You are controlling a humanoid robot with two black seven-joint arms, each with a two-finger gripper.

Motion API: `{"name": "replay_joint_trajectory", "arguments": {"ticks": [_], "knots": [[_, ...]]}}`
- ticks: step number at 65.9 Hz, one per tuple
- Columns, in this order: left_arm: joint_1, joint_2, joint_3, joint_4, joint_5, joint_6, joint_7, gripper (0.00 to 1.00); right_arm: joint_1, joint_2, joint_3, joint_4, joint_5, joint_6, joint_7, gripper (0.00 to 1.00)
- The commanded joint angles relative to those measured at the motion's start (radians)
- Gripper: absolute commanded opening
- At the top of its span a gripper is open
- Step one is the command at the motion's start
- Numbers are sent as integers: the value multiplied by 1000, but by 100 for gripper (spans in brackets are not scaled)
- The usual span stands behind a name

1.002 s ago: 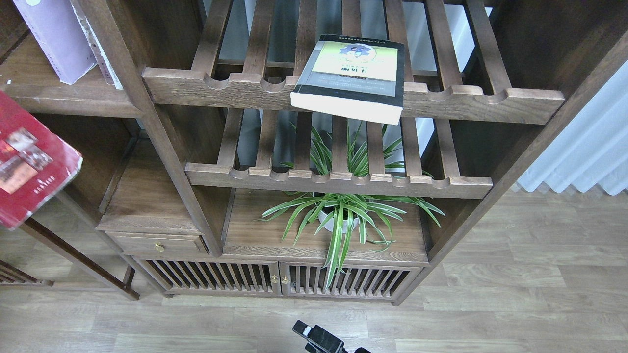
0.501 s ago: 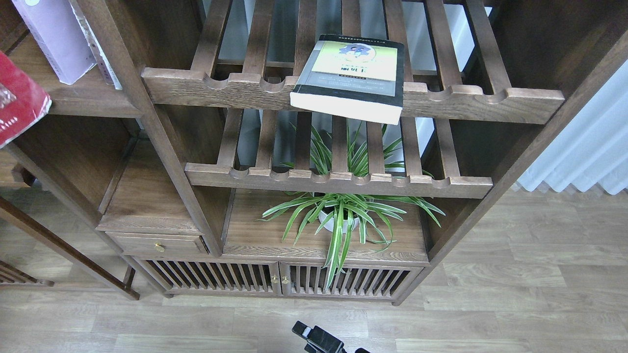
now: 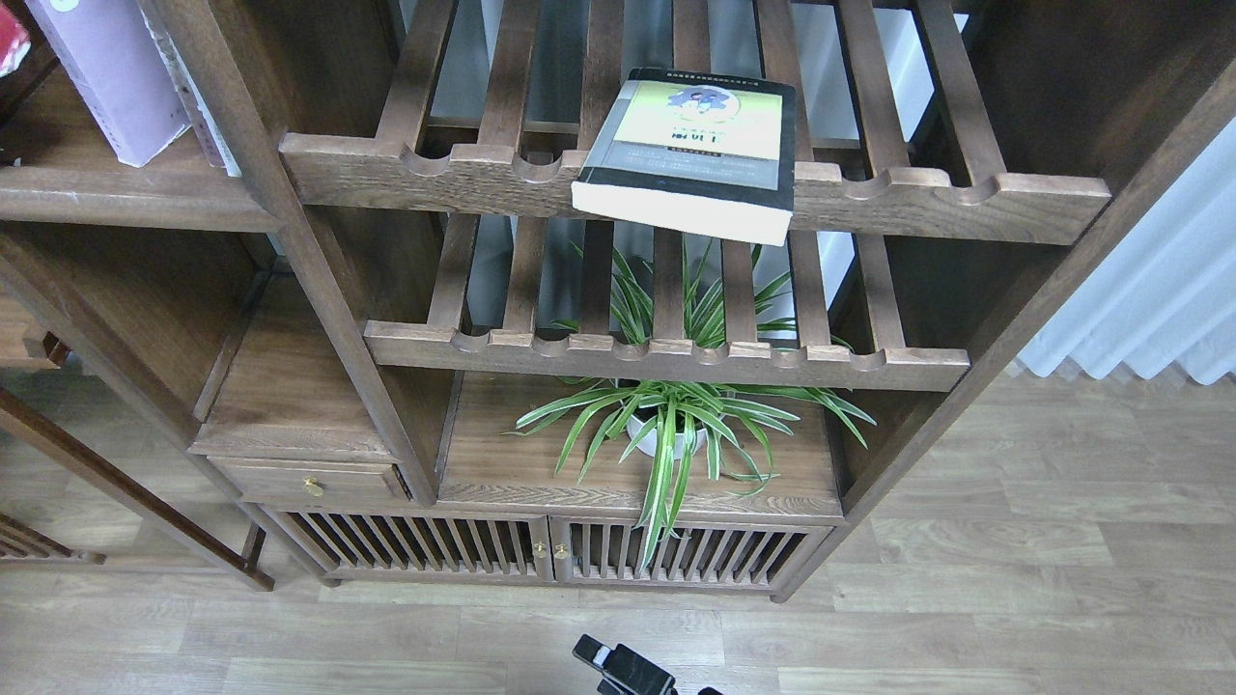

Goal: Organize books on shelf
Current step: 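Lift the red book with the left gripper onto the side shelf, then release the red book beside the white book and withdraw the left gripper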

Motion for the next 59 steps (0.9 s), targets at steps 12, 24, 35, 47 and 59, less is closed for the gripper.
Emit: {"name": "replay_joint_trajectory", "arguments": {"ticks": [12, 24, 35, 47, 59], "knots": [[-104, -13, 73, 46, 49, 0, 0, 13, -2, 0, 2, 1, 0, 0, 0, 99], [-170, -97, 93, 107, 117, 0, 1, 13, -3, 0, 2, 1, 0, 0, 0, 99], [-273, -199, 122, 161, 224, 0, 1, 13, -3, 0, 2, 6, 0, 0, 0, 99], [-357, -308, 162, 198, 278, 0, 1, 12, -17, 0, 3, 9, 0, 0, 0, 99], [-374, -361, 169, 211, 298, 0, 31, 12, -23, 0, 3, 12, 0, 0, 0, 99]]}}
